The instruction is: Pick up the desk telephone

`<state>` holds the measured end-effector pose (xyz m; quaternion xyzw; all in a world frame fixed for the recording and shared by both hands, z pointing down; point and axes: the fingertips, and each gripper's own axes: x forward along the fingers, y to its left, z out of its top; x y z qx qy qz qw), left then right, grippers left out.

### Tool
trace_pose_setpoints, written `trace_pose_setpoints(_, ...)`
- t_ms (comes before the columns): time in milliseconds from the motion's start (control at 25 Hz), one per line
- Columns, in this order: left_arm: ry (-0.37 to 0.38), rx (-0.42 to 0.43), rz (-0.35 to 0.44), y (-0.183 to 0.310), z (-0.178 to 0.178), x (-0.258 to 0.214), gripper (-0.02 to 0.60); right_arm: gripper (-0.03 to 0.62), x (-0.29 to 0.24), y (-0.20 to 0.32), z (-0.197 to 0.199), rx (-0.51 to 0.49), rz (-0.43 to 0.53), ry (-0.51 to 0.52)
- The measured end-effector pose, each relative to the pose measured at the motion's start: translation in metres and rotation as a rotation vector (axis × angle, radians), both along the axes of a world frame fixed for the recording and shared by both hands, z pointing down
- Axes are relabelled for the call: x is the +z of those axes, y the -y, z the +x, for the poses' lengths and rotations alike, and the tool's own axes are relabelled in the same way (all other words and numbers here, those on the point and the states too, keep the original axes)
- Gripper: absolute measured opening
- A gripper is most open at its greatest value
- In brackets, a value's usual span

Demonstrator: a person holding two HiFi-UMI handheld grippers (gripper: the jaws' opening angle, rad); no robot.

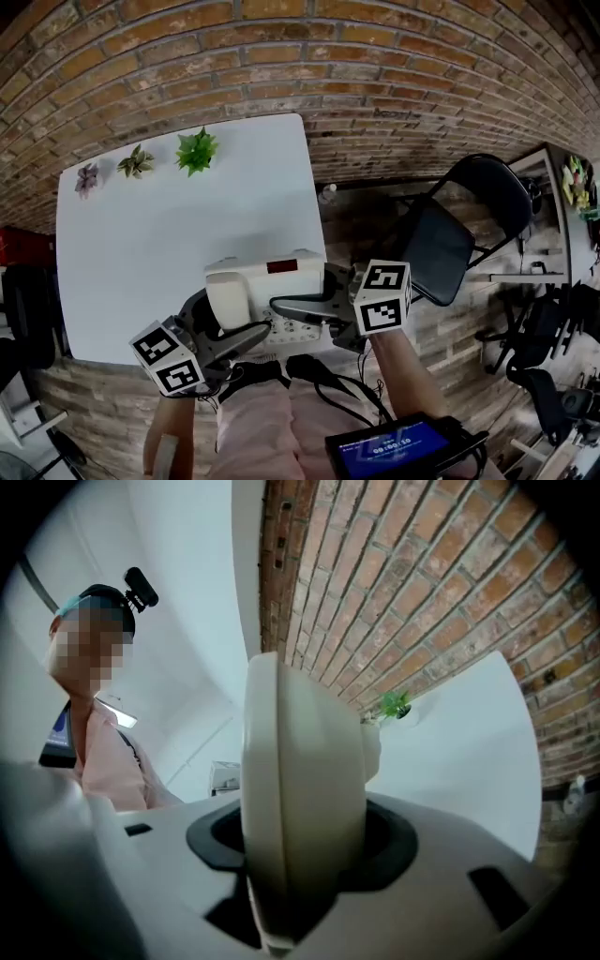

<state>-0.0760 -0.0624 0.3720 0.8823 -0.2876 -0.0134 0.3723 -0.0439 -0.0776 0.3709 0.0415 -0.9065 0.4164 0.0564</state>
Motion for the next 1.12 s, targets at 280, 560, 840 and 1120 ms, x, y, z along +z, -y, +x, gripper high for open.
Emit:
trace_pose_setpoints(280,0.016,-0.004,0.041,-0.012,0.004,-0.045,0.446,0.222,-0.045,-0.012,0.004,0.001,0.042,0.016)
trace_pose_setpoints(560,0.014,-0.03,0.065,-0.028,0.013,-0.079,0.446,0.223,-0.08,-0.027,0.014,-0.019,0.078,0.023)
trace_pose_setpoints(840,0.016,-0.062,0.067,-0.044,0.019,-0.099,0.446,0.224,-0.099,-0.042,0.019,-0.043,0.091,0.025)
trace_pose_setpoints(1120,0.047,-0.058,0.086,-0.051,0.016,-0.114,0.446,0.224,-0.116,-0.049,0.015,-0.052,0.112,0.043)
